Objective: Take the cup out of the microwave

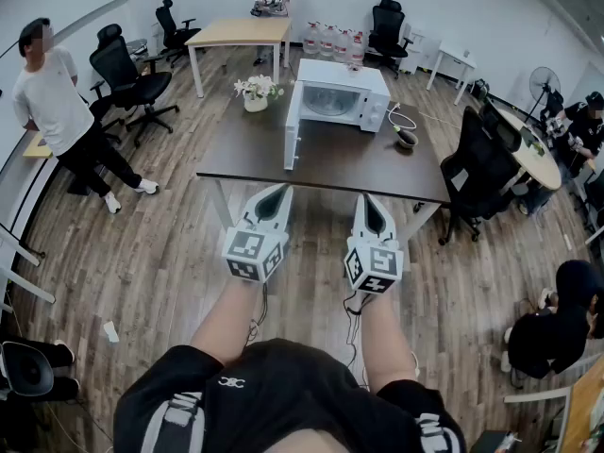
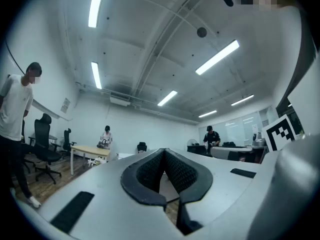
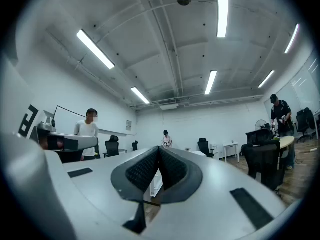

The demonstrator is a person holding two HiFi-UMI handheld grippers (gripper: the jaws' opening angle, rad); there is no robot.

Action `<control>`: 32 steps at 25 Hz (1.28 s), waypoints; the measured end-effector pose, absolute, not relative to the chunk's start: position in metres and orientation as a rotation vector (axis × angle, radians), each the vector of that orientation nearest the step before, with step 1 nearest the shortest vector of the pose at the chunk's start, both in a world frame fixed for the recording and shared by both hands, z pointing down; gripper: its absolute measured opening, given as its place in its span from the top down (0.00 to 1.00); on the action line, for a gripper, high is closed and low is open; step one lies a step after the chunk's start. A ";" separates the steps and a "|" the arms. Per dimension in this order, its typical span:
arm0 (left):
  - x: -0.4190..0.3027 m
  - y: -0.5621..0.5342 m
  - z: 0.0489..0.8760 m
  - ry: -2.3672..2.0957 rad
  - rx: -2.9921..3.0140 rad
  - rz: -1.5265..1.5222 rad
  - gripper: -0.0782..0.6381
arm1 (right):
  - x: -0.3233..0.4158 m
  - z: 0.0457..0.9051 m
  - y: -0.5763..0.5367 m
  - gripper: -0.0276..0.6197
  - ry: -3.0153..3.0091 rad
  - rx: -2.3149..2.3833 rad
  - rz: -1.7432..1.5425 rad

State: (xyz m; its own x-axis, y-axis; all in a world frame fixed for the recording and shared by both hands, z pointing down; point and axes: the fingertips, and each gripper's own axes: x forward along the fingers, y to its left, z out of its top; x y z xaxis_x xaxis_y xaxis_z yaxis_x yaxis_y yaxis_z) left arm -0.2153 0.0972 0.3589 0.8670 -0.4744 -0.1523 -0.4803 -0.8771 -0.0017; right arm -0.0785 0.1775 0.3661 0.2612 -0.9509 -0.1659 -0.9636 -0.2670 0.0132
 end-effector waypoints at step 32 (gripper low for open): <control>-0.170 0.015 0.379 0.689 -2.978 0.172 0.89 | -0.048 0.382 0.082 0.95 1.788 -2.452 0.259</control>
